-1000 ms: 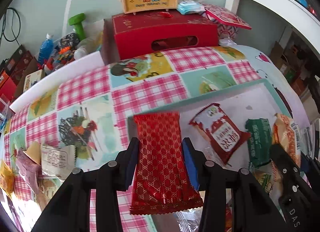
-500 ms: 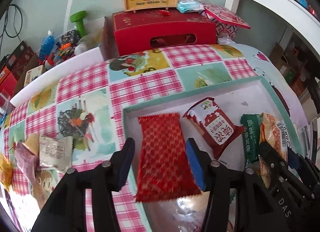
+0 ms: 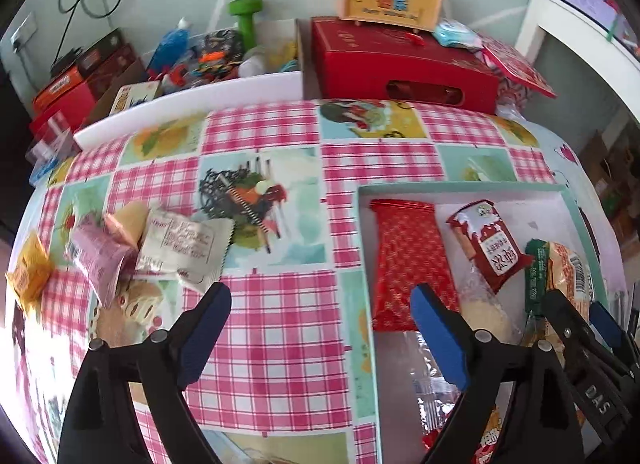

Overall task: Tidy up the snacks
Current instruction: 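Open the right tool to drop the bread bag while the left drops the red wrapper into the tray, then withdraw both open tools from the tray back over the snack pile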

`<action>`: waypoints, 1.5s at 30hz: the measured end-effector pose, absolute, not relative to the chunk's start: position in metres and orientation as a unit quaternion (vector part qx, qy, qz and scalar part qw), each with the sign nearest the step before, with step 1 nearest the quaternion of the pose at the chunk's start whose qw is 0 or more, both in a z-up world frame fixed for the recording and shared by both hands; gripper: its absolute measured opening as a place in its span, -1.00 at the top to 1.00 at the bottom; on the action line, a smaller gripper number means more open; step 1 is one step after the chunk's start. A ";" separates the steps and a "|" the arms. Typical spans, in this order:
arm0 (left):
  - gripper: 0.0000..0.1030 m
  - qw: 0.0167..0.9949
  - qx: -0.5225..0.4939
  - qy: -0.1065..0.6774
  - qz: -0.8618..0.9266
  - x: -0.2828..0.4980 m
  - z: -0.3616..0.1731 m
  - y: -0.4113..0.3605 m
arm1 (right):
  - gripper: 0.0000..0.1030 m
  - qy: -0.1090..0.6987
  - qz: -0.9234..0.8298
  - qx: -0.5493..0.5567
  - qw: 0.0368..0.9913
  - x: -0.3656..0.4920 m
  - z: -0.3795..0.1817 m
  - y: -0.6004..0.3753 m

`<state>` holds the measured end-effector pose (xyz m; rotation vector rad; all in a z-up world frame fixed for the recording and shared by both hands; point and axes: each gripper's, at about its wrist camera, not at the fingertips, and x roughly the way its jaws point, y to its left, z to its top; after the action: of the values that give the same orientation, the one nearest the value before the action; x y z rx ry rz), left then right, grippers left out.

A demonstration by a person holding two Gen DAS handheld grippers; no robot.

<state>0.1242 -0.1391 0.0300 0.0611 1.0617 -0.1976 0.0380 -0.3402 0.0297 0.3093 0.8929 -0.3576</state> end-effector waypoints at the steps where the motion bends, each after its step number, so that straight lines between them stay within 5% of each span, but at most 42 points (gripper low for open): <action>1: -0.78 0.856 0.025 0.508 -0.090 0.124 0.029 -0.135 | -1.00 0.425 -0.170 0.148 0.876 0.038 0.030 -0.340; 5: -0.96 0.856 0.022 0.511 -0.078 0.121 0.024 -0.124 | -1.00 0.420 -0.165 0.155 0.879 0.037 0.034 -0.338; 26: -0.96 0.890 -0.002 0.455 -0.031 0.093 0.032 -0.065 | -1.00 0.389 -0.079 0.194 0.897 0.035 0.050 -0.300; 45: -0.96 0.891 -0.079 0.447 -0.017 0.085 0.041 0.003 | -1.00 0.394 0.022 0.122 0.911 0.050 0.046 -0.201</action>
<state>0.0850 0.0030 0.0409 -0.1644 0.9273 -0.0360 0.0500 -0.2013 0.0464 0.2507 0.8114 0.0450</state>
